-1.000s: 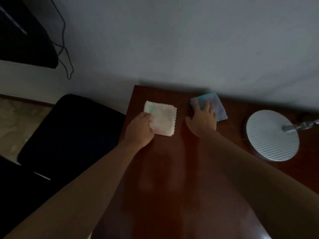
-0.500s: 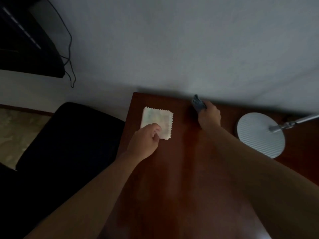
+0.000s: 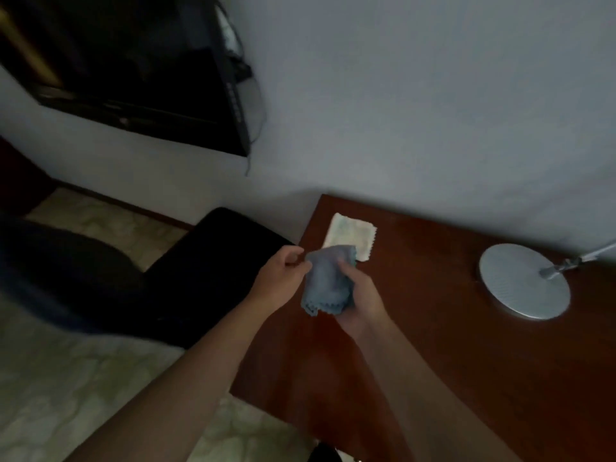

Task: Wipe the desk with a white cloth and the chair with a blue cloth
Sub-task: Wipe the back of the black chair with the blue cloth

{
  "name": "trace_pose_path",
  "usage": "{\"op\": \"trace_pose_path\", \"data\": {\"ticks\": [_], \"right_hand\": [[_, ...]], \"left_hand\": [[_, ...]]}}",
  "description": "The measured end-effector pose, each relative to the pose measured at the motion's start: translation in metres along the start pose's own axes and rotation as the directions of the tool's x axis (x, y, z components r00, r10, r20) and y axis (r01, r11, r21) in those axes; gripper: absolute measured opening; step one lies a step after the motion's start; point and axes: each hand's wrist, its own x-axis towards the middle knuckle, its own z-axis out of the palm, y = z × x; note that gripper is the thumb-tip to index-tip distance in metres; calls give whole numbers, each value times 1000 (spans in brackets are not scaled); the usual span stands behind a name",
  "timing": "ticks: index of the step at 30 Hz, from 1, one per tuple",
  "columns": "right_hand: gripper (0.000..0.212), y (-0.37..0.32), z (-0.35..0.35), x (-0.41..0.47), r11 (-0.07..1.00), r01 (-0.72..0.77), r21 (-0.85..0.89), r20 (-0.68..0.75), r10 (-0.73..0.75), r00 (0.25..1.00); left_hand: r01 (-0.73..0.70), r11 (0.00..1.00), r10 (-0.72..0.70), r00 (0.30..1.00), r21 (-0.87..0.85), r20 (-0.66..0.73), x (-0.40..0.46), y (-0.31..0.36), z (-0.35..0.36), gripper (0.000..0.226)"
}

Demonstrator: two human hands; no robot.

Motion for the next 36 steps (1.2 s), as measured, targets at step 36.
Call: {"op": "trace_pose_path", "data": {"ticks": [36], "right_hand": [[53, 433, 396, -27, 948, -287, 137, 489, 187, 852]], "left_hand": [[-47, 953, 5, 990, -299, -140, -131, -260, -550, 21]]}}
